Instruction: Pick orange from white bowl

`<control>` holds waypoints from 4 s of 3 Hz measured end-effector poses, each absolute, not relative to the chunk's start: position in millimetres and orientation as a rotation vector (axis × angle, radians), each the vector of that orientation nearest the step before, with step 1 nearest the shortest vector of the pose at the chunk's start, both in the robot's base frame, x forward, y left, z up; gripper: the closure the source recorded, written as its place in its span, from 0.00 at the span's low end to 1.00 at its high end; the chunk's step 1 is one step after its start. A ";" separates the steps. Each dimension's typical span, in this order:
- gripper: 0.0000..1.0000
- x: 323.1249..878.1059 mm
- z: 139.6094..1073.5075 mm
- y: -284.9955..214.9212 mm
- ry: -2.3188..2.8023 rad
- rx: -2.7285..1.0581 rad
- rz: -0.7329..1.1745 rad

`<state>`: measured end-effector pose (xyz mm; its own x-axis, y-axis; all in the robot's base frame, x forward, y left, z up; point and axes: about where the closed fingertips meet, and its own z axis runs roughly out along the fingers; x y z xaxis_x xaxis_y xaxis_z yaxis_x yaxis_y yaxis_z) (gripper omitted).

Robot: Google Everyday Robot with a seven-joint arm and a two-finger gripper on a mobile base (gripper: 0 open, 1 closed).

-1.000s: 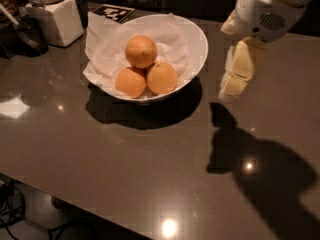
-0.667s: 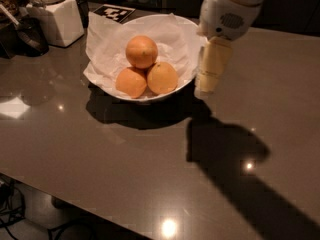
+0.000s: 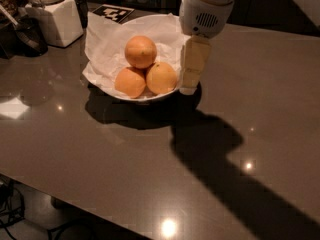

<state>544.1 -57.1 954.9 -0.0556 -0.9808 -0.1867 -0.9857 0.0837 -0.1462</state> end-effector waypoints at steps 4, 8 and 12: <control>0.18 614.9 967.0 21.6 2.131 -1.881 0.183; 0.24 635.8 939.0 55.0 2.148 -1.927 0.265; 0.87 652.2 922.9 50.8 2.139 -1.909 0.252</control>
Offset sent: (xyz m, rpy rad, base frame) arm 0.0497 0.0725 0.0323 0.0723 0.0370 -0.0316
